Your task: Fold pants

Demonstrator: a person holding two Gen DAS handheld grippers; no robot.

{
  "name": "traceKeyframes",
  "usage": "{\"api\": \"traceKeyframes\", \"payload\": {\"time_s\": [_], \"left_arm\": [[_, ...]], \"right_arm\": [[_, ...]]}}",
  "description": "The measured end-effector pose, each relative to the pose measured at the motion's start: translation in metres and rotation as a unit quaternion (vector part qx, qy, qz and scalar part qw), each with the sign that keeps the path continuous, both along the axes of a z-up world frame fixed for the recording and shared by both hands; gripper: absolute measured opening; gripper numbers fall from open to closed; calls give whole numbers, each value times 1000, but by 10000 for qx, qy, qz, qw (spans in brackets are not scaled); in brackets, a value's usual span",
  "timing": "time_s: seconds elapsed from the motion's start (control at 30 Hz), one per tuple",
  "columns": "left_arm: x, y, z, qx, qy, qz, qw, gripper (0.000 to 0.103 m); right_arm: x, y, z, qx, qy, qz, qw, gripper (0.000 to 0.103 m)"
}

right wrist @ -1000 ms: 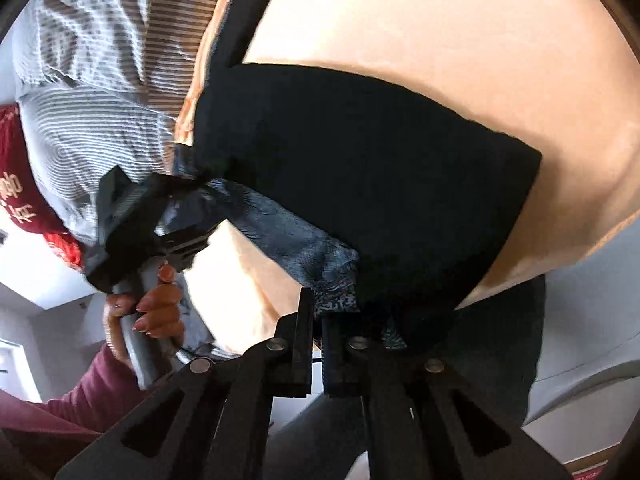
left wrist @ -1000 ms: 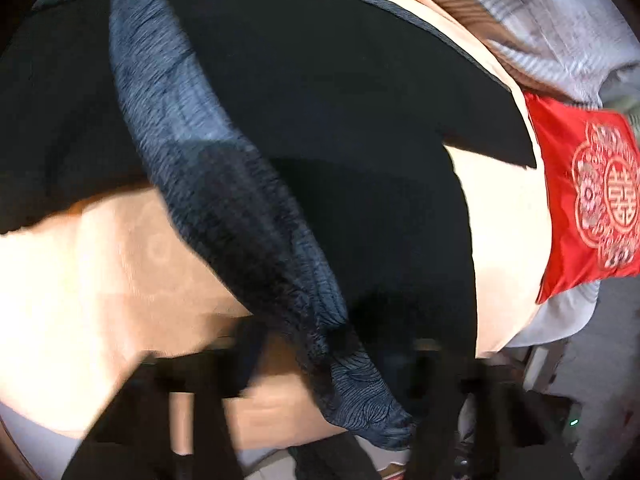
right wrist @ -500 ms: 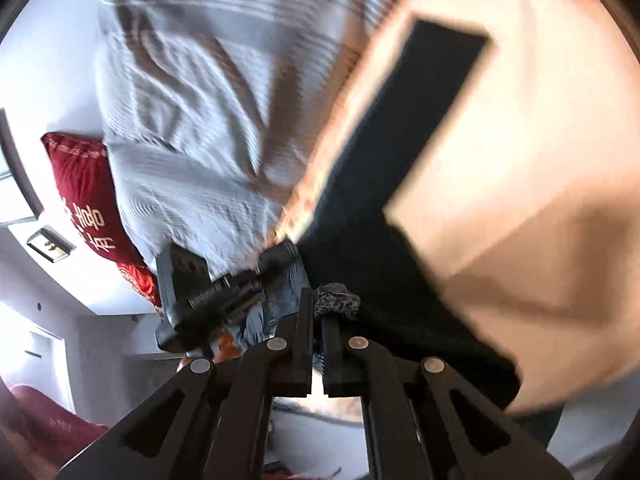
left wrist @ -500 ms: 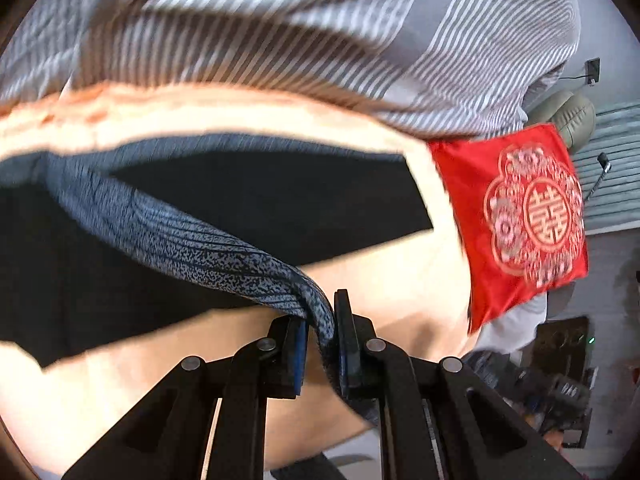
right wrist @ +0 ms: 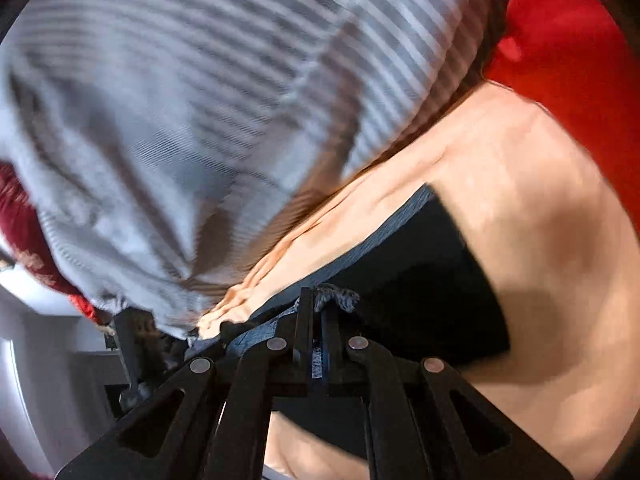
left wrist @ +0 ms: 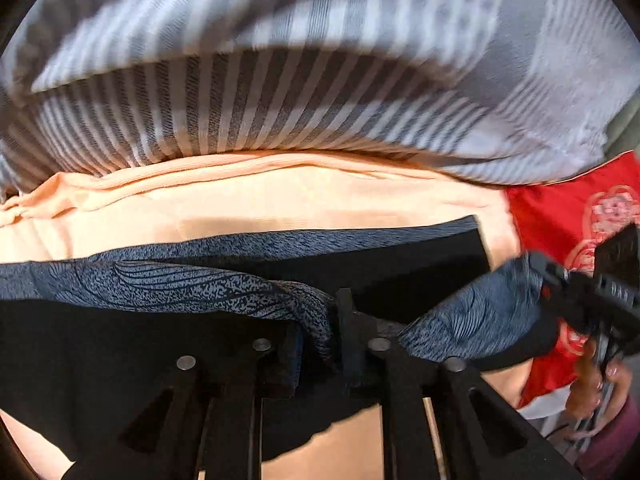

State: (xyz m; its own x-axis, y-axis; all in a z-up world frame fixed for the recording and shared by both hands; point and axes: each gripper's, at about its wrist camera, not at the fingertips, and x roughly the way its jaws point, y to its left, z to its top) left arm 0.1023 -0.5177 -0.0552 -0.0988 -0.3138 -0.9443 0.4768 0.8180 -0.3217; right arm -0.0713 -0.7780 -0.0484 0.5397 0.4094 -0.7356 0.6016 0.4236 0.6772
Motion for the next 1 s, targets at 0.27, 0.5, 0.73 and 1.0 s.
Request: {"api": "traceKeyframes", "payload": {"time_s": [0.27, 0.5, 0.73, 1.0], "left_arm": [[-15, 10, 14, 33, -10, -217, 9998, 32], [-19, 51, 50, 311, -1019, -155, 9942, 69], [-18, 65, -17, 1207, -717, 142, 9900, 69], [-25, 63, -35, 1390, -694, 279, 9875, 69]], "right_arm": [[36, -17, -59, -11, 604, 210, 9980, 3], [28, -39, -53, -383, 747, -120, 9964, 29], [25, -29, -9, -1461, 863, 756, 9826, 61], [61, 7, -32, -1926, 1205, 1878, 9556, 21]]}}
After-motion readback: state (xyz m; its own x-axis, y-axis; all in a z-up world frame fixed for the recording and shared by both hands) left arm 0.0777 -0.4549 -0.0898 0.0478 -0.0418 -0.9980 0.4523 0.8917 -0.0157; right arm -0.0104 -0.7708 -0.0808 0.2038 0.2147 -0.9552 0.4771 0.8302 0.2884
